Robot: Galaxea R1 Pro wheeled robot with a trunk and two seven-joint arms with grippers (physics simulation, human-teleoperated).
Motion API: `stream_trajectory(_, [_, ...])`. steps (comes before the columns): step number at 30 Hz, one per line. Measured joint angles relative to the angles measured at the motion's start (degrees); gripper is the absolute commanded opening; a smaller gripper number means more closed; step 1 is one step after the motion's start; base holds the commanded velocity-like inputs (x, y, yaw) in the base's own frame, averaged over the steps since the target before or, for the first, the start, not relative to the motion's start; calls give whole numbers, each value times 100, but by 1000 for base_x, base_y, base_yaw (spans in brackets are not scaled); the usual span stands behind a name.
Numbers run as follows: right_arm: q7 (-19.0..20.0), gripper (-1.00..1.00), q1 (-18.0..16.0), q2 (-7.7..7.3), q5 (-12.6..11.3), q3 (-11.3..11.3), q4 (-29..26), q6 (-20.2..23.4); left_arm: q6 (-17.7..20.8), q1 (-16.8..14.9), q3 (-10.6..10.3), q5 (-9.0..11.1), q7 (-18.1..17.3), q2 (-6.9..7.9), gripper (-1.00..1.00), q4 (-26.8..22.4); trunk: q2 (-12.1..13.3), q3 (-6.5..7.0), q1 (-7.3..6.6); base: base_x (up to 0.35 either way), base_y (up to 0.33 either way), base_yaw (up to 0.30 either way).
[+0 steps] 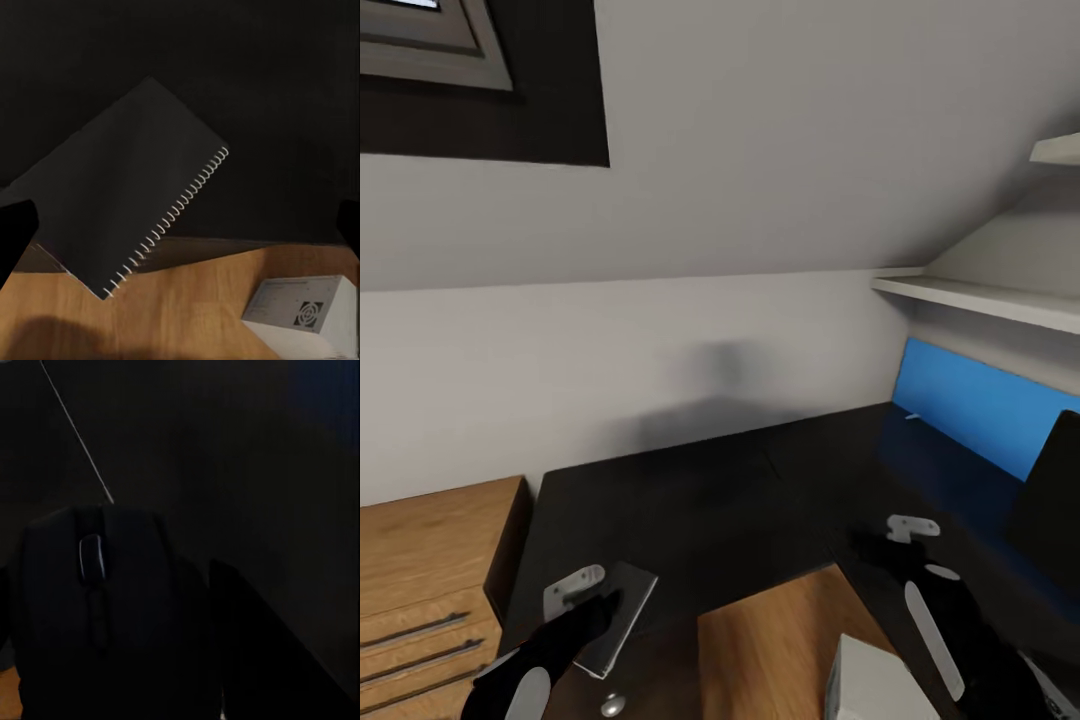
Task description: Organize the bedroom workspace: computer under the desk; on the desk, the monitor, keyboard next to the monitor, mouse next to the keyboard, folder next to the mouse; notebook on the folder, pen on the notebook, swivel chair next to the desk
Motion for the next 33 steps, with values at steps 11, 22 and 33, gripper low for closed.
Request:
stream_trajectory(11, [-286,-100,0,7,28,55,595,-462,1,0,0,0,0,-7,100,0,0,37,0,0,0,-271])
stream_trajectory(22, [-282,-100,-1,7,52,81,730,-612,9,0,-22,0,-3,-16,100,0,0,59,0,0,0,-168])
stream_trajectory(33, [-332,-100,-66,72,273,74,800,-672,46,-10,-121,21,-56,-95,100,-1,0,82,0,0,0,-55])
